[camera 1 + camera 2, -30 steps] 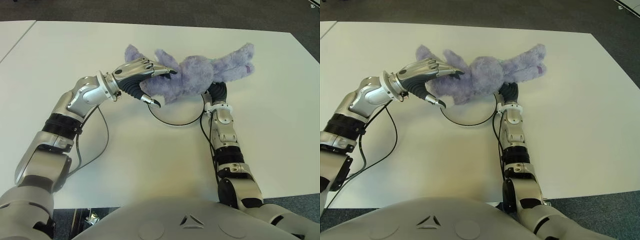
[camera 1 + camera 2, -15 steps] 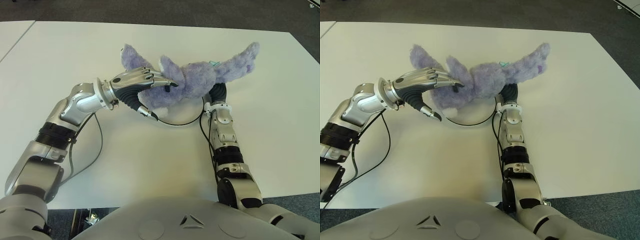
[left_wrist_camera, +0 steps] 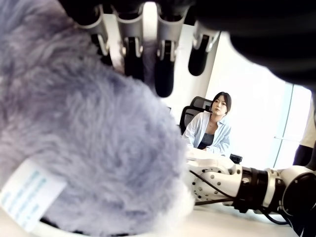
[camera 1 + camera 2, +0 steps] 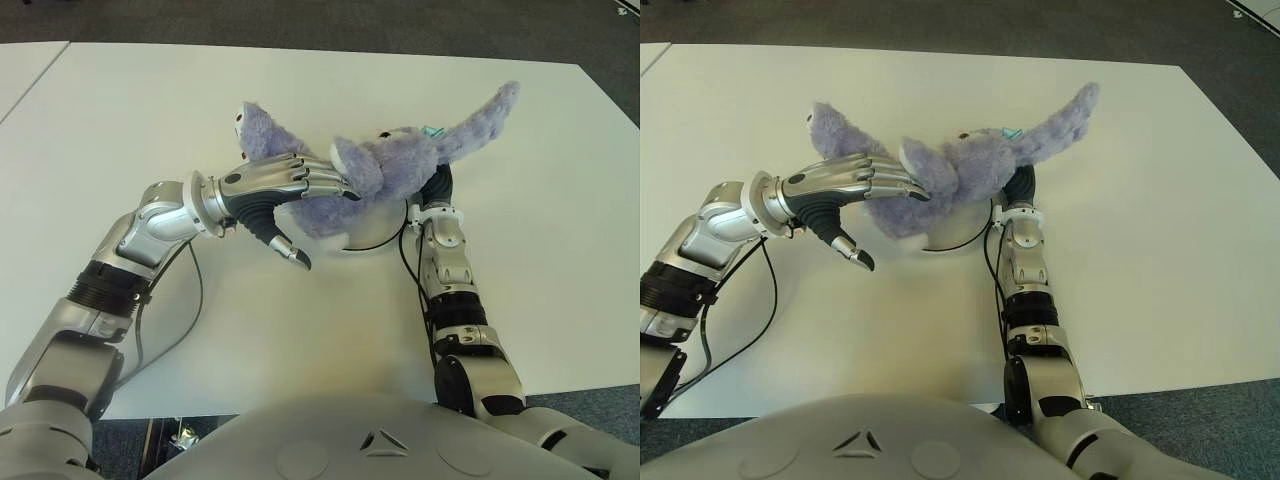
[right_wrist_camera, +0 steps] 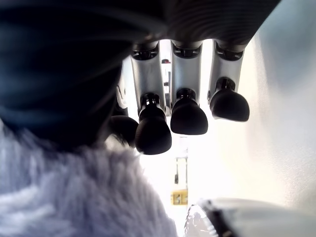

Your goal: Put the doll into the plate.

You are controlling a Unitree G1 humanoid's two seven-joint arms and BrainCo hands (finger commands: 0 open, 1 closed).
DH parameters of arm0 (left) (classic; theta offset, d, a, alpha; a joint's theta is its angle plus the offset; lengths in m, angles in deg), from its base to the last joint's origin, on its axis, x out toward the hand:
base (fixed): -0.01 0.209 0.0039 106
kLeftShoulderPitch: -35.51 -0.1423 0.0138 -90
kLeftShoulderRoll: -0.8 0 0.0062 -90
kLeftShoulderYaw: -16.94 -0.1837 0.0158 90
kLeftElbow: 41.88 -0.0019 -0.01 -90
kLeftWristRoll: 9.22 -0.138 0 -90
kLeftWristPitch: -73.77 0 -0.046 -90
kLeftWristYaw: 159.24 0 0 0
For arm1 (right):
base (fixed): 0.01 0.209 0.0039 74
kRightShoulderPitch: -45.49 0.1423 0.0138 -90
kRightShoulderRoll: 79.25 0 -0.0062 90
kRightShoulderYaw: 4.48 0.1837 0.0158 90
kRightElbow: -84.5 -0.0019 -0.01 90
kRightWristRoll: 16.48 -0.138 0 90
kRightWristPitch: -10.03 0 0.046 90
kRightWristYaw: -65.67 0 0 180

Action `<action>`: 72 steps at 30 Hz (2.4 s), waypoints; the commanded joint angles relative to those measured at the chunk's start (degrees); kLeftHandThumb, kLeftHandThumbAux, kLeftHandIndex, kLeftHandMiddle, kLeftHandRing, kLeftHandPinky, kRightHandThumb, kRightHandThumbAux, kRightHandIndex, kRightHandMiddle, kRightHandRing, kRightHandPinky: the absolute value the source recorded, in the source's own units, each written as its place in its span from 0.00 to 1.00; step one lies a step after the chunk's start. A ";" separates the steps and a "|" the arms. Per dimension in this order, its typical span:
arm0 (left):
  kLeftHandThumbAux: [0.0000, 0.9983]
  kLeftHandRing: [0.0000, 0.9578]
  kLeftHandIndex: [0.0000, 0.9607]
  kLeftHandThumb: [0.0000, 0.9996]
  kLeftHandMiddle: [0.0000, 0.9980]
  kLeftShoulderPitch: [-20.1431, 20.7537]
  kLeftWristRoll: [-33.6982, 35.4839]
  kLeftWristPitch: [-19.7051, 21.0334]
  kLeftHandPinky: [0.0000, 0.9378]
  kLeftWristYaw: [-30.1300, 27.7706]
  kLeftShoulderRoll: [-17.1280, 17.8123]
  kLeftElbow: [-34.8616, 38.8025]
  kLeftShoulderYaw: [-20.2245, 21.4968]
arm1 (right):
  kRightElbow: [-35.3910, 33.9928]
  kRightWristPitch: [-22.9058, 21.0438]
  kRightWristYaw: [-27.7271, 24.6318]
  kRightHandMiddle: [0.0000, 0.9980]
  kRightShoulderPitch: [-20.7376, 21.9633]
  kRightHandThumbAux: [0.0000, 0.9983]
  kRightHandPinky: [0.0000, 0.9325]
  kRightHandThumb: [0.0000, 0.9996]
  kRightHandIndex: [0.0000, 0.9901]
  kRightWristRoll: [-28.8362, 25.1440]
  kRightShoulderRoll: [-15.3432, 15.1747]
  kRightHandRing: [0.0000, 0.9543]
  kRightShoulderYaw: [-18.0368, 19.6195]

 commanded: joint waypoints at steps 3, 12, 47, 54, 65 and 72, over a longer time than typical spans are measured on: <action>0.33 0.21 0.16 0.00 0.23 -1.41 -3.17 -2.16 0.16 3.24 -0.80 4.24 4.34 | 4.71 -2.24 -0.44 0.81 -4.25 0.72 0.87 0.70 0.45 -0.21 1.34 0.86 -0.25; 0.36 0.21 0.19 0.00 0.23 -5.10 -1.39 3.31 0.21 7.44 -3.23 8.62 10.57 | 5.88 -2.27 0.61 0.82 -3.60 0.72 0.88 0.71 0.45 0.56 1.23 0.85 -0.32; 0.52 0.21 0.22 0.11 0.23 -8.22 22.26 13.30 0.22 7.32 -13.46 13.25 13.34 | 8.24 -0.50 -0.73 0.80 -2.84 0.72 0.86 0.71 0.45 -0.13 0.90 0.83 0.16; 0.52 0.20 0.22 0.11 0.23 -8.20 22.20 13.41 0.22 6.79 -13.92 13.21 13.67 | 8.43 -0.43 -0.74 0.80 -2.75 0.72 0.86 0.71 0.45 -0.14 0.89 0.83 0.19; 0.52 0.20 0.22 0.11 0.23 -7.76 22.04 13.32 0.22 6.31 -14.44 12.51 13.87 | 9.51 -0.09 -0.79 0.80 -2.10 0.72 0.86 0.71 0.45 -0.21 0.75 0.83 0.35; 0.52 0.20 0.22 0.11 0.23 -7.37 22.00 13.24 0.22 6.10 -14.64 11.94 13.98 | 10.34 0.12 -0.80 0.80 -1.53 0.72 0.86 0.71 0.45 -0.20 0.71 0.83 0.50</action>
